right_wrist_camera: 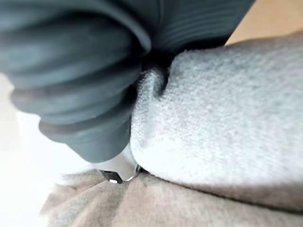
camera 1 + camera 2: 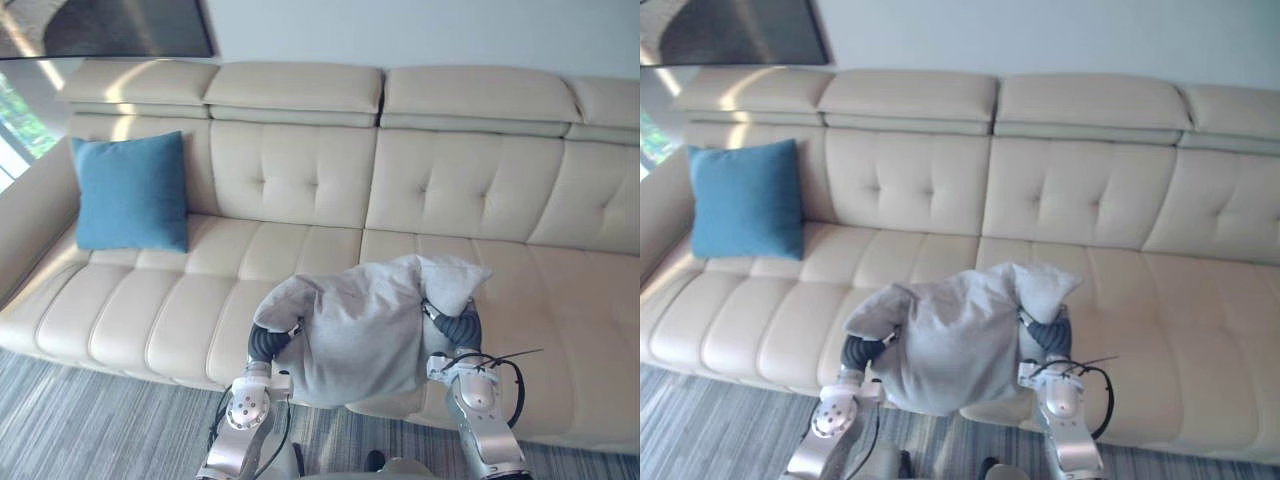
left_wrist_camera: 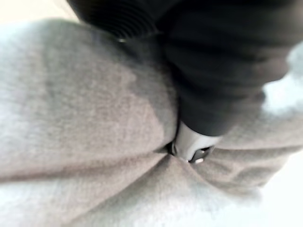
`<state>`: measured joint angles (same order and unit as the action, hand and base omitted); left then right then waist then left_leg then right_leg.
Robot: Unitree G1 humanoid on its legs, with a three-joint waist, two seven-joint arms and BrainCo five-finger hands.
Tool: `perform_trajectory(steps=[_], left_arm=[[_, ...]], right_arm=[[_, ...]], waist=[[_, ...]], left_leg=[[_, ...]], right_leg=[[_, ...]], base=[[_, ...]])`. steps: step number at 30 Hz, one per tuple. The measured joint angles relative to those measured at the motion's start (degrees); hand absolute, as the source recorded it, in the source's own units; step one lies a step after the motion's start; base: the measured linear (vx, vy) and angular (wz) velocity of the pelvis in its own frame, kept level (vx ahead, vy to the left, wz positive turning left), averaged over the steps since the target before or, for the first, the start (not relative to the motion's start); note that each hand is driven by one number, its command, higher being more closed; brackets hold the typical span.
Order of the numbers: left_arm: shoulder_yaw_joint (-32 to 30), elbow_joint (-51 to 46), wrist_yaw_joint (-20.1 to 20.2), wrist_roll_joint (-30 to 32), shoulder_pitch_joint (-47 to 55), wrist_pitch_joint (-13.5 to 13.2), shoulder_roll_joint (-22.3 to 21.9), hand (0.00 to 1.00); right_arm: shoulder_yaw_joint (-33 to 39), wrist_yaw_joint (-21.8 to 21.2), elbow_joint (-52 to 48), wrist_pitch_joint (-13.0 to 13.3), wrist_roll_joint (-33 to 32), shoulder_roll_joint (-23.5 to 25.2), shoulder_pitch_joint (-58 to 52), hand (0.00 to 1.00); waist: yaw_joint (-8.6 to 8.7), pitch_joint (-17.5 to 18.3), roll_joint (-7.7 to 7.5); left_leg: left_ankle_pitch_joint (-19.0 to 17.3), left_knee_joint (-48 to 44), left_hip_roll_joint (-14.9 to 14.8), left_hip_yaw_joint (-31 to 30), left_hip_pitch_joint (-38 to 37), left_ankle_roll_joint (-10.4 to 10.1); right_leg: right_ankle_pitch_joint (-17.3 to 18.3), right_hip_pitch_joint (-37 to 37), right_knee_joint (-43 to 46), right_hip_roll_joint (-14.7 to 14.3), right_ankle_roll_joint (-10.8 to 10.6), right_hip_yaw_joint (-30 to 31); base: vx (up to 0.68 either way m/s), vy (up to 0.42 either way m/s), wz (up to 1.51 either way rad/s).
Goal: Pick up cushions and gather them together orderly.
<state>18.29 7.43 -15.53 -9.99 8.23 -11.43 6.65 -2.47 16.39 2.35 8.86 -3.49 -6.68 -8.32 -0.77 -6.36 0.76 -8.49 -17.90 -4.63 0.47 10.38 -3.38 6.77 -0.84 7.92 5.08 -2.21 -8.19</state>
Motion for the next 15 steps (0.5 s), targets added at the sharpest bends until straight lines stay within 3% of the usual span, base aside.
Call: perform_trajectory(steps=[6, 10, 15], left_arm=[[0.5, -3.5, -0.1, 0.1, 0.8, 0.0, 0.2, 1.00], [1.5, -5.2, -0.1, 0.5, 0.5, 0.0, 2.2, 1.00], [1.6, -5.2, -2.2, 0.9, -5.3, 0.5, 3.8, 1.00]], right_arm=[[0.0, 0.0, -0.1, 0.0, 0.1, 0.2, -0.2, 1.00], [0.0, 0.0, -0.3, 0.0, 0.1, 0.0, 0.2, 1.00], [0.0, 2.0, 0.1, -0.3, 0.1, -0.8, 6.5, 1.00]], waist=[[-0.06, 0.0, -0.43], [-0.17, 0.6, -0.46], [0.23, 0.6, -0.39]], left_leg=[[1.3, 4.8, 3.4, 2.8, -3.4, 1.9], [2.8, 8.3, 3.5, 3.8, -4.6, 1.7], [6.6, 14.2, 2.5, 4.9, -4.2, 1.0]], right_leg=[[-0.7, 0.5, -1.6, 3.6, -1.1, 1.6], [-1.5, 1.0, -4.3, 3.6, -2.4, 3.0], [-4.0, -2.1, -6.5, 1.9, -1.0, 4.3]], base=[[0.09, 0.141, -0.09], [0.03, -0.012, -0.16], [-0.03, -0.051, -0.17]])
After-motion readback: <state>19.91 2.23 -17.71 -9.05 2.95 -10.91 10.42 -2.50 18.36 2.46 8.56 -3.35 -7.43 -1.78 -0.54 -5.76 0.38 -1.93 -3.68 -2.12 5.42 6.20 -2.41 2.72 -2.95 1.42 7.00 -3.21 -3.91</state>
